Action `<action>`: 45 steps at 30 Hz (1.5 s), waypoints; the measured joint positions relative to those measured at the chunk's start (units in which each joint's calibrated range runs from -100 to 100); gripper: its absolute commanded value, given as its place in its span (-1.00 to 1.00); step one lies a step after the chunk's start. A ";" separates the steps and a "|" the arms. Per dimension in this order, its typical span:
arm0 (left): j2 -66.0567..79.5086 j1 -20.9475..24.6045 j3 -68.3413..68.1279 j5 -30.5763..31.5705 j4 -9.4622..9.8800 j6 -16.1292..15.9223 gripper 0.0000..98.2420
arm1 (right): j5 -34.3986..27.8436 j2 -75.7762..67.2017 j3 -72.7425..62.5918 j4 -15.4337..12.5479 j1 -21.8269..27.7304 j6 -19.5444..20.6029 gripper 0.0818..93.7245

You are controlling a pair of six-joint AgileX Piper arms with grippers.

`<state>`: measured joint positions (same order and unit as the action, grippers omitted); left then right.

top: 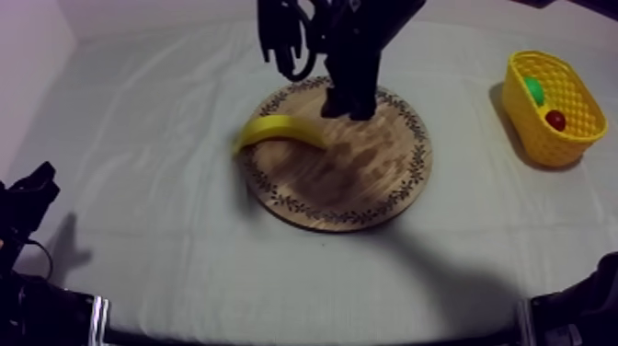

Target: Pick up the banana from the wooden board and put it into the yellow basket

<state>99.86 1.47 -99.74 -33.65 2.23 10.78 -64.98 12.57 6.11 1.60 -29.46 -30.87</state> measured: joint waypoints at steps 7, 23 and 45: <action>0.00 0.00 0.00 0.00 0.00 0.00 -1.00 | 0.84 1.74 -1.03 0.61 -0.67 1.53 0.47; 0.00 0.00 0.00 0.00 0.00 0.00 -1.00 | -0.68 19.44 -13.82 1.36 -0.64 4.89 0.33; 0.00 0.00 0.00 0.00 0.00 0.00 -1.00 | 1.64 32.78 -20.81 0.77 0.02 5.28 0.32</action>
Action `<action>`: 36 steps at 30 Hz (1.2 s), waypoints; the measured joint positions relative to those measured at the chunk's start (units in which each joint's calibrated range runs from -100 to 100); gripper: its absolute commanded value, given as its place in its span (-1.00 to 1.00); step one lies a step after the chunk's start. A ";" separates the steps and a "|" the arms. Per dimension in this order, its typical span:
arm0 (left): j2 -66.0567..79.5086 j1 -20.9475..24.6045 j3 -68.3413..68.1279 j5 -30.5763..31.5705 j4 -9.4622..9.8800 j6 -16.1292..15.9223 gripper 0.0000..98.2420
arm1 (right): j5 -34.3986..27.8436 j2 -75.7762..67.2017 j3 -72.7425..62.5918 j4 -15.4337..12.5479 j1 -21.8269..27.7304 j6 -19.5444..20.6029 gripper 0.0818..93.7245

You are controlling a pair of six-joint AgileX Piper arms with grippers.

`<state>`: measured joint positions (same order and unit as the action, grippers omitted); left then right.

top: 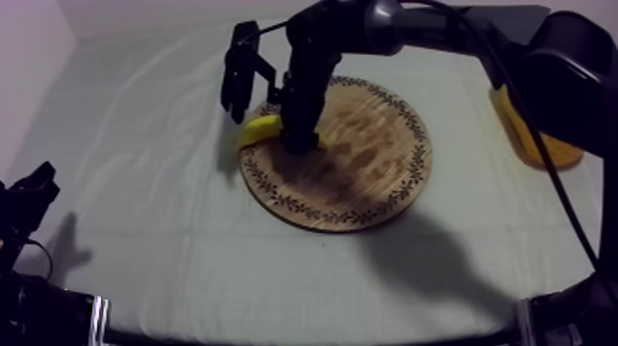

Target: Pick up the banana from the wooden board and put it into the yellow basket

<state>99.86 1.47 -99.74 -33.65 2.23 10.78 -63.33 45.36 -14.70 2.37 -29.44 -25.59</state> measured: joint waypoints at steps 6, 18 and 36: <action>0.00 0.00 0.00 0.00 0.00 0.00 -1.00 | -0.09 2.06 -2.65 -0.58 0.08 0.08 0.16; 0.00 0.00 0.00 0.00 0.00 0.00 -1.00 | -4.43 6.59 -9.58 -1.23 0.62 -1.02 -0.18; 0.00 0.00 0.00 0.00 0.00 0.00 -1.00 | -12.36 2.44 -9.33 -5.01 2.76 -5.07 -0.38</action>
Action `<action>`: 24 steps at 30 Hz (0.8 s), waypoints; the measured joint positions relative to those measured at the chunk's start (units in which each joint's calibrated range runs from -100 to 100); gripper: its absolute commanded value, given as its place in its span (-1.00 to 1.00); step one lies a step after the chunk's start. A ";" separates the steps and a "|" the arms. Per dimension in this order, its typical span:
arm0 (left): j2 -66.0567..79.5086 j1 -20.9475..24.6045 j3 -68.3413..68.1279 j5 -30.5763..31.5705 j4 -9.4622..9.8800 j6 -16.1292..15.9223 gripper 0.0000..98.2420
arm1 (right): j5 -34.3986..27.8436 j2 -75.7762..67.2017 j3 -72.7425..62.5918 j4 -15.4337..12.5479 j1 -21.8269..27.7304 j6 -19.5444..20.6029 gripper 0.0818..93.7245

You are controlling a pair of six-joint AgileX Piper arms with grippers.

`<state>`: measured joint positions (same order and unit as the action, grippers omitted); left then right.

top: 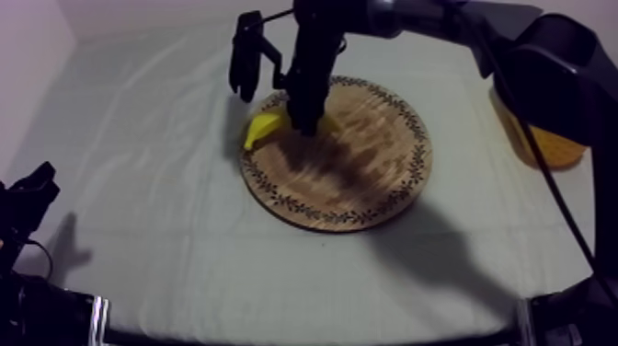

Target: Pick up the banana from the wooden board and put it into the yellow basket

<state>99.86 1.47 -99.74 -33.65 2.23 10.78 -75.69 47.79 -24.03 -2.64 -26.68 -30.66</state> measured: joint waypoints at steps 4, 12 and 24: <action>0.00 0.00 0.00 0.00 0.00 0.00 -1.00 | -2.06 -3.69 1.48 -1.25 1.46 -1.36 -0.38; 0.00 0.00 0.00 0.00 0.00 0.00 -1.00 | -6.09 -13.41 8.06 -1.45 6.48 -4.73 -0.38; 0.00 0.00 0.00 0.00 0.00 0.00 -1.00 | -7.19 -30.79 23.21 -0.59 19.84 -12.60 -0.37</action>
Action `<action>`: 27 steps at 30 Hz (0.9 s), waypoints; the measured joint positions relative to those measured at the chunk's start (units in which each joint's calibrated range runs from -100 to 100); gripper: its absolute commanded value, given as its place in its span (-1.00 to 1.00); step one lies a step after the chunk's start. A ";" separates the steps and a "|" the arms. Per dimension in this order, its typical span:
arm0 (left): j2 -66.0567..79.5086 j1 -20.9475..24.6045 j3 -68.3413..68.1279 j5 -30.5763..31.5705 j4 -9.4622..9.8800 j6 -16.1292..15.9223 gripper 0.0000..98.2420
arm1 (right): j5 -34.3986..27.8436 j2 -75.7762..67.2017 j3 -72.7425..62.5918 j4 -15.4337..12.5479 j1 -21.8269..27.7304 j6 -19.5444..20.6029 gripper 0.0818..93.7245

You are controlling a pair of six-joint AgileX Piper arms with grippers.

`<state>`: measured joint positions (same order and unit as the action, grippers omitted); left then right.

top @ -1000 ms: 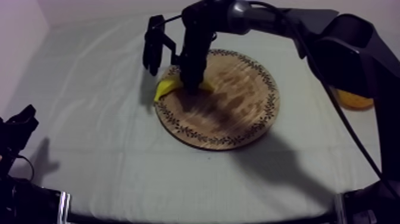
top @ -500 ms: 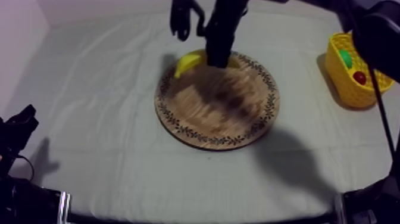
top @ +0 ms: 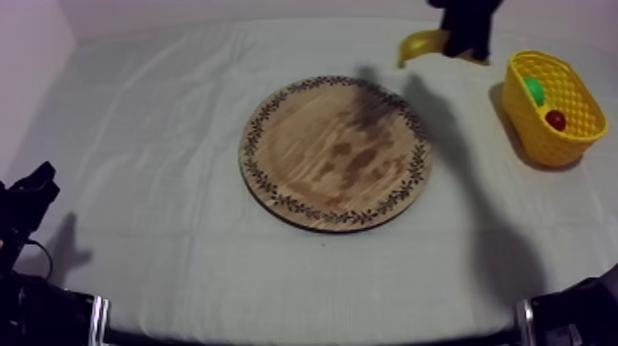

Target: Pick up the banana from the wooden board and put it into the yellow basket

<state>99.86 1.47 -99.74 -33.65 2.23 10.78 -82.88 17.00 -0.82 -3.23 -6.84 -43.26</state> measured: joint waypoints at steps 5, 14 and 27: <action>0.00 0.00 0.00 0.00 0.00 0.00 -1.00 | -0.07 -2.79 1.66 -0.06 6.47 -3.15 -0.36; 0.00 0.00 0.00 0.00 0.00 0.00 -1.00 | -0.30 -1.88 0.80 -1.11 17.33 -8.32 -0.35; 0.00 0.00 0.00 0.00 0.00 0.00 -1.00 | 1.84 3.65 1.04 -2.38 25.80 -9.14 -0.34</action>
<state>99.86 1.47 -99.74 -33.65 2.23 10.78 -81.04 20.65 0.22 -5.62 18.96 -52.40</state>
